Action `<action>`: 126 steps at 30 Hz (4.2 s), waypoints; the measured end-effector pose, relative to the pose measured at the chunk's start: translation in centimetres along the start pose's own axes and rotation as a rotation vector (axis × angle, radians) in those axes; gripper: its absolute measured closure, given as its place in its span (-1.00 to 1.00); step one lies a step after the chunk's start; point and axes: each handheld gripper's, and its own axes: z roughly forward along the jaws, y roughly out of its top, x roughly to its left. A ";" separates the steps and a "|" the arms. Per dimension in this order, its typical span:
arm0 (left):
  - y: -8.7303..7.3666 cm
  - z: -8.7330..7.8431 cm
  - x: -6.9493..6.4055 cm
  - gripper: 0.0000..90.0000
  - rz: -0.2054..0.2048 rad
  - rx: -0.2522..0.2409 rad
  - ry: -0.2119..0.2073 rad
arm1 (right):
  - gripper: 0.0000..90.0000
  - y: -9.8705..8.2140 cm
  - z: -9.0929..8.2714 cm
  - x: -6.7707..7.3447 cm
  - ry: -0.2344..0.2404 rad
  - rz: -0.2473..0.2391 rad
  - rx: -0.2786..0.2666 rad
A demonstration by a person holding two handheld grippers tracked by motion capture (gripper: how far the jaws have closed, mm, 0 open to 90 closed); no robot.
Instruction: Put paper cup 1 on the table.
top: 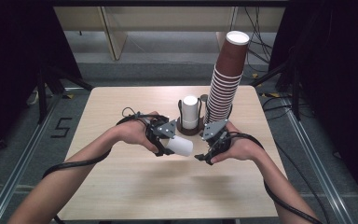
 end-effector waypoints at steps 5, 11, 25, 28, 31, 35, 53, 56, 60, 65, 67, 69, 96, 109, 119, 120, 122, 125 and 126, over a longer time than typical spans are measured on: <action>0.4 0.0 0.0 -0.26 0.018 0.025 -0.004 | -0.62 0.6 0.2 0.1 0.010 -0.025 -0.011; 0.6 0.2 0.0 -0.26 0.029 0.039 -0.007 | -0.63 1.2 1.0 0.3 0.024 -0.049 -0.027; 1.2 0.2 -0.1 -0.26 0.049 0.034 -0.006 | -0.65 2.3 2.9 1.0 0.048 -0.055 -0.050; 1.2 0.0 -0.1 -0.26 0.045 0.025 -0.007 | -0.64 2.4 3.2 1.0 0.048 -0.061 -0.055; 1.2 0.0 -0.1 -0.26 0.050 0.022 -0.005 | -0.62 2.3 3.3 1.0 0.041 -0.055 -0.059; 1.4 -0.1 -0.1 -0.26 0.053 0.015 -0.003 | -0.57 2.4 3.6 1.0 0.053 -0.048 -0.057; 1.7 0.0 -0.3 -0.26 0.079 0.020 -0.006 | -0.22 2.6 4.2 1.2 0.062 -0.087 -0.051; 1.8 0.0 -0.3 -0.26 0.079 0.023 -0.008 | -0.20 2.5 4.2 1.3 0.070 -0.071 -0.044; 1.8 0.2 -0.3 -0.28 0.065 0.008 -0.004 | -0.18 2.4 4.2 1.3 0.058 -0.085 -0.043; 1.5 0.4 -0.2 -0.42 0.058 -0.025 0.005 | -0.19 2.3 4.2 1.2 0.045 -0.096 -0.054; 1.2 0.6 -0.3 -0.61 0.050 -0.038 0.019 | -0.19 2.2 4.2 1.3 0.033 -0.100 -0.042; 0.9 0.6 -0.5 -0.69 0.043 -0.051 0.025 | -0.19 2.0 4.2 1.3 0.016 -0.125 -0.037; -3.6 -1.1 -1.6 -0.79 -0.229 -0.426 0.160 | -0.20 -1.3 3.8 1.9 -0.221 0.047 -0.234; -4.3 -0.5 -1.8 -0.79 -0.336 -0.540 0.203 | -0.20 -3.1 3.5 2.4 -0.342 0.158 -0.375; -4.4 -0.4 -1.9 -0.80 -0.372 -0.583 0.216 | -0.20 -3.0 3.8 2.6 -0.374 0.173 -0.399; -4.5 -0.4 -1.8 -0.80 -0.381 -0.587 0.219 | -0.20 -3.0 3.9 2.6 -0.379 0.173 -0.396; -4.5 -0.4 -1.7 -0.80 -0.393 -0.598 0.229 | -0.20 -3.1 4.0 2.7 -0.385 0.201 -0.400; -4.5 -0.2 -1.5 -0.80 -0.419 -0.621 0.242 | -0.20 -3.2 4.0 2.5 -0.423 0.190 -0.422; -4.5 -0.3 -1.5 -0.80 -0.429 -0.619 0.248 | -0.20 -3.2 3.9 2.7 -0.414 0.229 -0.421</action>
